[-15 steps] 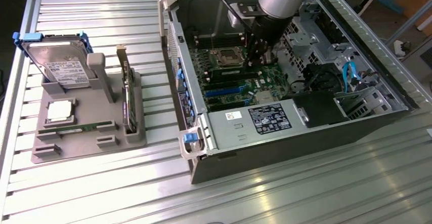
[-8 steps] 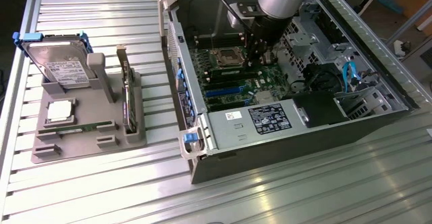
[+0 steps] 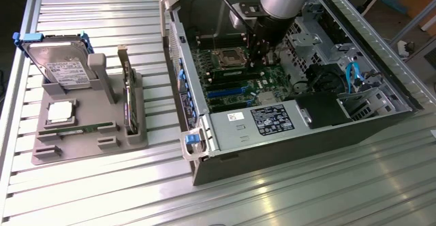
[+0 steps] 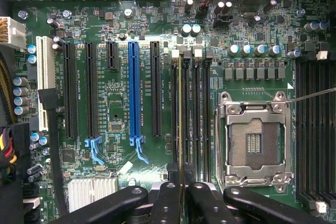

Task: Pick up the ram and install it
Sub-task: 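Insert the ram into the slot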

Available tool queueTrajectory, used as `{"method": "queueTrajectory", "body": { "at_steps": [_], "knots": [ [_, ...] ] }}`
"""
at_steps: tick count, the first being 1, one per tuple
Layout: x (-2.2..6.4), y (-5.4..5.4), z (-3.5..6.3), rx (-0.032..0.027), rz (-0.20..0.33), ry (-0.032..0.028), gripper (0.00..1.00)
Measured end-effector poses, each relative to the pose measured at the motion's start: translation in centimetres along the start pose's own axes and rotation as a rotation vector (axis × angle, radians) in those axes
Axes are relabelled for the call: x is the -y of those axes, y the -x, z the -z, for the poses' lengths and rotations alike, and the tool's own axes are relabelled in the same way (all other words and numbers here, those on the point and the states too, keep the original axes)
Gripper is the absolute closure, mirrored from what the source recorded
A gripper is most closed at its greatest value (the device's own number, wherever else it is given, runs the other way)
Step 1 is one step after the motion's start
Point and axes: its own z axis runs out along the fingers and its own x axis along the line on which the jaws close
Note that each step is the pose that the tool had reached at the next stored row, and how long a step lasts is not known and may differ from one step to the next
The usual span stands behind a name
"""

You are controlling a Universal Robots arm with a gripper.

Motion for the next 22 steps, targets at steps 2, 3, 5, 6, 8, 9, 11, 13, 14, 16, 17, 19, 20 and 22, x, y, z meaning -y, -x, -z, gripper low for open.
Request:
{"method": "queueTrajectory", "body": {
  "at_steps": [2, 3, 5, 6, 8, 9, 11, 13, 14, 16, 17, 19, 20, 22],
  "knots": [
    [0.0, 0.0, -0.03, -0.0001, 0.0, 0.0, 0.88],
    [0.0, 0.0, -0.03, 0.0, 0.0, 0.0, 0.88],
    [0.0, 0.0, -0.03, -0.0002, 0.001, 0.0001, 0.88],
    [0.0, 0.0, -0.04, -0.0001, 0.001, 0.0001, 0.88],
    [0.0, 0.0, -0.04, -0.0001, 0.003, 0.0001, 0.88],
    [0.0, 0.0, -0.04, -0.0001, 0.005, 0.0002, 0.88],
    [0.0, 0.0, -0.04, -0.0002, 0.008, 0.0003, 0.88],
    [0.0, 0.0, -0.04, -0.0001, 0.01, 0.0003, 0.88],
    [0.0, 0.0, -0.04, -0.0001, 0.01, 0.0003, 0.88],
    [0.0, 0.0, -0.04, -0.0001, 0.01, 0.0003, 0.88],
    [0.0, 0.0, -0.05, -0.0001, 0.01, 0.0003, 0.88],
    [0.0, 0.0, -0.06, -0.0001, 0.008, 0.0003, 0.88],
    [0.0, 0.0, -0.07, 0.0, 0.0, 0.0, 0.88],
    [0.0, 0.0, -0.07, 0.0, -0.012, -0.0003, 0.88]
  ]
}}
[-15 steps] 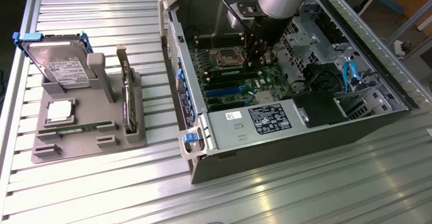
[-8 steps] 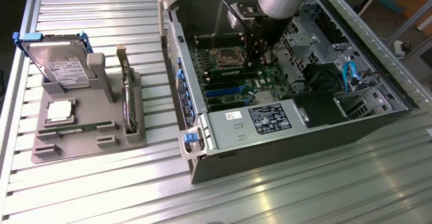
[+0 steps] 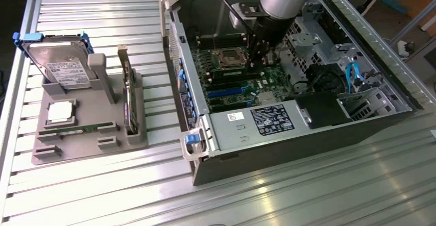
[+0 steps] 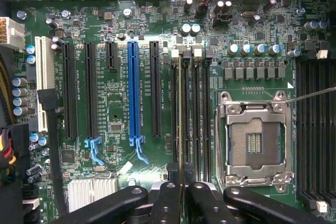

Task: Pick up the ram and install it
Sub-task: 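Insert the ram into the slot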

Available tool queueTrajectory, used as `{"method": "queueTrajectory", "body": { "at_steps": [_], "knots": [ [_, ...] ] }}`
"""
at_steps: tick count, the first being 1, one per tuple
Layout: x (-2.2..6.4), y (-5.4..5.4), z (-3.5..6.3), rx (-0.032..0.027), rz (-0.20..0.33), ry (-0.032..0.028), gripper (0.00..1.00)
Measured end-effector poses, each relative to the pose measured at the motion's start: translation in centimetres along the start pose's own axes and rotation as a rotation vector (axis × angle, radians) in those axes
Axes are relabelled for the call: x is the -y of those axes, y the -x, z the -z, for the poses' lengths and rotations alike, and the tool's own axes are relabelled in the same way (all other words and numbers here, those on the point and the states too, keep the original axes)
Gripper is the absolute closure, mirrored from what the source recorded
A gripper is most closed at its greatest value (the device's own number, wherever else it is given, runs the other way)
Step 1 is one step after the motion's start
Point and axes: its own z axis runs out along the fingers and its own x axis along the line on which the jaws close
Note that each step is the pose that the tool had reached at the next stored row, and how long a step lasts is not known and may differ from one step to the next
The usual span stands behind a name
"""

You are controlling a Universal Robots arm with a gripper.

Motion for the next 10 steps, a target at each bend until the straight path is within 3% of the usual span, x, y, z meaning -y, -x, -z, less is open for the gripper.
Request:
{"method": "queueTrajectory", "body": {
  "at_steps": [10],
  "knots": [
    [0.0, 0.0, 0.0, 0.0, 0.005, 0.0001, 0.88]
  ]
}}
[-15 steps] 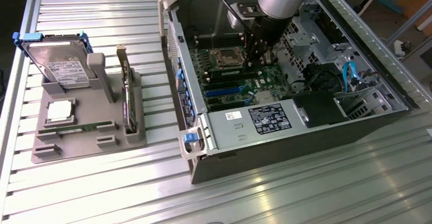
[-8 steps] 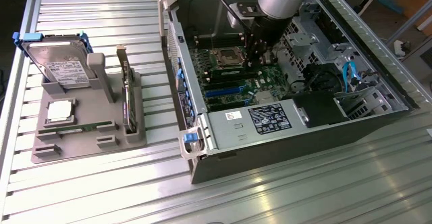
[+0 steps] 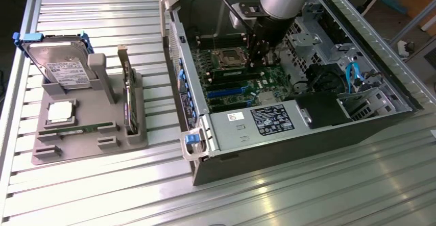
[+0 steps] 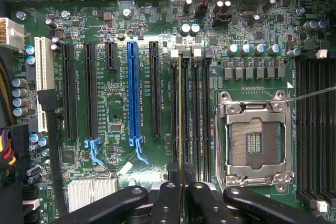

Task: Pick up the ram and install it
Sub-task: 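Insert the ram into the slot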

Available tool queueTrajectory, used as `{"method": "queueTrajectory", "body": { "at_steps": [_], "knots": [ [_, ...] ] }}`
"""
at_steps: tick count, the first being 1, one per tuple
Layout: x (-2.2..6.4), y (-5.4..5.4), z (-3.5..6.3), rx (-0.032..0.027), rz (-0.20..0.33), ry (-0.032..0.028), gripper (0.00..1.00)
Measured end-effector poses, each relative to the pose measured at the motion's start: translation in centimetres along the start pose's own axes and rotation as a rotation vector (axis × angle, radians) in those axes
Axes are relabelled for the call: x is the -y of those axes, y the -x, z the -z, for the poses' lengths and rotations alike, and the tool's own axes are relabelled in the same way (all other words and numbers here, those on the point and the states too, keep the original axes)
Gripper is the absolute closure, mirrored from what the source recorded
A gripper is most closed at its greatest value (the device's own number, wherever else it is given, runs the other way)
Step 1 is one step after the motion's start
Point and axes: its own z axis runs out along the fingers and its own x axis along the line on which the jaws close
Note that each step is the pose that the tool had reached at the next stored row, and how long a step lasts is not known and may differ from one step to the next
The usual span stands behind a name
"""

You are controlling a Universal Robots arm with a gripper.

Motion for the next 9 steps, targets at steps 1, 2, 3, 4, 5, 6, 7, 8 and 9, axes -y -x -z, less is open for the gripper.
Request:
{"method": "queueTrajectory", "body": {
  "at_steps": [1, 2, 3, 4, 5, 6, 7, 8, 9],
  "knots": [
    [0.0, 0.0, 0.0, 0.0, 0.0, -0.0001, 0.88],
    [0.0, 0.0, 0.0, 0.0, 0.001, 0.0, 0.88],
    [0.0, 0.0, 0.0, 0.0, 0.002, 0.0, 0.88],
    [0.0, 0.0, 0.0, 0.0, 0.002, 0.0, 0.88],
    [0.0, 0.0, 0.0, 0.0, 0.002, 0.0, 0.88],
    [0.0, 0.0, 0.0, -0.0001, 0.002, 0.0, 0.88],
    [0.0, 0.0, -0.01, 0.0, 0.002, 0.0, 0.88],
    [0.0, 0.0, -0.01, 0.0001, 0.002, 0.0, 0.88],
    [0.0, -0.01, -0.03, 0.0001, 0.002, 0.0, 0.88]
  ]
}}
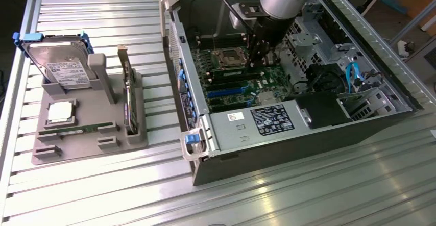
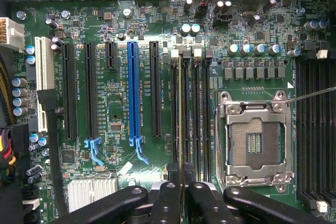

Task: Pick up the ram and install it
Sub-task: 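Insert the ram into the slot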

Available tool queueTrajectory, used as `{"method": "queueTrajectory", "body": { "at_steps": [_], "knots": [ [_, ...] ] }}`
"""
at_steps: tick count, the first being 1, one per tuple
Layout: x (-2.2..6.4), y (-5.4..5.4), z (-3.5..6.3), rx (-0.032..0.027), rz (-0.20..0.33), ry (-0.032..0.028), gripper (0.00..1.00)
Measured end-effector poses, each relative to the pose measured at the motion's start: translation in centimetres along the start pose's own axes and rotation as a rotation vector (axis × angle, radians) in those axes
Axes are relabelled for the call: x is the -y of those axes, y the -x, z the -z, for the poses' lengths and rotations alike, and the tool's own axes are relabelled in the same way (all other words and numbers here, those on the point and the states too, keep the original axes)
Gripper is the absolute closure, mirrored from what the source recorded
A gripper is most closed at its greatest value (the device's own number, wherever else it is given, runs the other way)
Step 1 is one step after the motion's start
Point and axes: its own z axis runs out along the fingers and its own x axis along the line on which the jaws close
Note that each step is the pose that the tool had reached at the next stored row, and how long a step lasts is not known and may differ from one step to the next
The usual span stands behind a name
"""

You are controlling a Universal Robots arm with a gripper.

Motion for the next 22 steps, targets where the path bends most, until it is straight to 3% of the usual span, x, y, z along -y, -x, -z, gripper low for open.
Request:
{"method": "queueTrajectory", "body": {
  "at_steps": [22],
  "knots": [
    [0.0, -0.15, -0.11, 0.001, 0.011, 0.0004, 0.88]
  ]
}}
